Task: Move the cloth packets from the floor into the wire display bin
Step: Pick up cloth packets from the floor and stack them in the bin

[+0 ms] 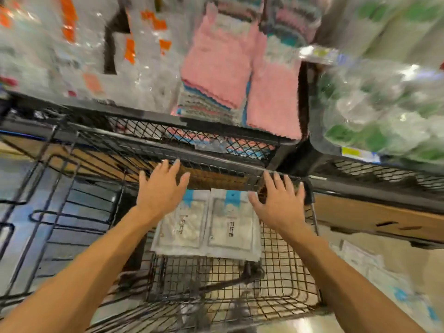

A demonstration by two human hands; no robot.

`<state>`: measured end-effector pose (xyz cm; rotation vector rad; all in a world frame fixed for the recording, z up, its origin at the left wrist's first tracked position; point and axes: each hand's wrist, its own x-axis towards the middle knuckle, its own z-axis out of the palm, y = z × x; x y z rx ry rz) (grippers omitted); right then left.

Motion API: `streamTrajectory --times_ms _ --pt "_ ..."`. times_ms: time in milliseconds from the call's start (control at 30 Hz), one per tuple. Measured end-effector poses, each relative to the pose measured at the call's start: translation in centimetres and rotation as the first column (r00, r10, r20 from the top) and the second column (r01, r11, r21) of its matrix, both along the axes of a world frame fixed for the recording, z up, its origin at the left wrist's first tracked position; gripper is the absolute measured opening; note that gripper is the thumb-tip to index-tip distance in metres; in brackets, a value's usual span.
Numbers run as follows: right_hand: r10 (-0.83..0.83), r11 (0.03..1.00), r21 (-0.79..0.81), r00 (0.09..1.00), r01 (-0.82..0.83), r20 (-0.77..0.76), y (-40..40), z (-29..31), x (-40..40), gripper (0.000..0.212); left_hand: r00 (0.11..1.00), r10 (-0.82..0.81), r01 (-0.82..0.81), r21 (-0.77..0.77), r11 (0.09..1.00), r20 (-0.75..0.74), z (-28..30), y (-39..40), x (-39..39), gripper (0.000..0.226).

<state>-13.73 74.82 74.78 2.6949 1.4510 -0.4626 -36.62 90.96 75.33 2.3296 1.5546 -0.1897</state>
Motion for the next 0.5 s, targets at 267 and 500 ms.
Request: streamTrajectory --times_ms 267,500 --pt "-0.016 0.992 0.129 1.000 0.018 -0.016 -2.2 15.6 3.4 0.085 0.991 -0.115 0.106 0.126 0.986 0.066 16.7 -2.2 4.2 0.064" --pt "-0.093 0.967 0.241 0.994 0.077 0.056 -6.5 27.0 6.0 0.085 0.952 -0.232 0.187 0.221 0.957 0.201 26.9 -4.4 7.4 0.060"
